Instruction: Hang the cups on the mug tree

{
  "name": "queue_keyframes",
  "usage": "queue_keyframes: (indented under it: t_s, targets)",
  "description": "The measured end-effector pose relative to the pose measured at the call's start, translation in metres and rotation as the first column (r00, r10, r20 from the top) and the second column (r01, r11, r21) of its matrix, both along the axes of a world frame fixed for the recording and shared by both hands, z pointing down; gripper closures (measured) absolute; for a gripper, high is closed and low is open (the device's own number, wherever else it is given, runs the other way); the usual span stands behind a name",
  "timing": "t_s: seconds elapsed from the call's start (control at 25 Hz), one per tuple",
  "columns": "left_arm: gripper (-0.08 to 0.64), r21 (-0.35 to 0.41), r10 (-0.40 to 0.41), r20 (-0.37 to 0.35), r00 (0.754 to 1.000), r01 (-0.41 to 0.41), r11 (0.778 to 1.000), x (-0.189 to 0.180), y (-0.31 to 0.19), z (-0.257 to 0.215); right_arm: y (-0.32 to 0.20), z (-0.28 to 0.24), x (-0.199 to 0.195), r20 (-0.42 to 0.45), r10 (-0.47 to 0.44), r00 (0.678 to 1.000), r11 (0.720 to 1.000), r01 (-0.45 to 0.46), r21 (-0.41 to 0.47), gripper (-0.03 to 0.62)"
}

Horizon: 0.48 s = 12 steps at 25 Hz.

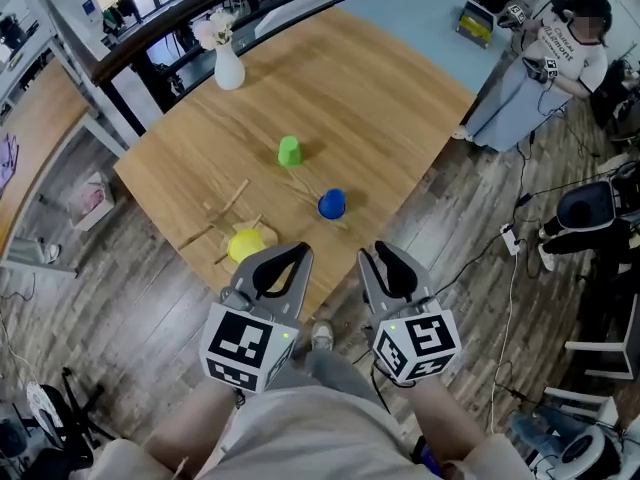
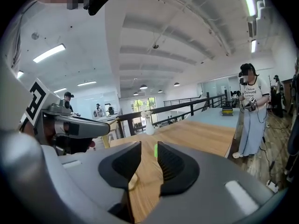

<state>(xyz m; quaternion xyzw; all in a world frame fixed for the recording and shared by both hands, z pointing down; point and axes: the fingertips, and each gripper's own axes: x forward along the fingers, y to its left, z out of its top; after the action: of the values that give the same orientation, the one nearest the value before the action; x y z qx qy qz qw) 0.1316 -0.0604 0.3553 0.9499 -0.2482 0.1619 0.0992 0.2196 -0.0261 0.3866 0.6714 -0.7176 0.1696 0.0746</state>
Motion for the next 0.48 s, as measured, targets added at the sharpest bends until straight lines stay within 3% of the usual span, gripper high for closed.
queue_keyframes:
  t_s: [0.48]
  targets:
    - [0.557,-0.037,-0.031,0.035,0.999,0.032,0.999,0.033,-0.034,0.026,-0.064,0.047,0.025,-0.006,-0.054,0.999,0.996,0.053,-0.076,0.396]
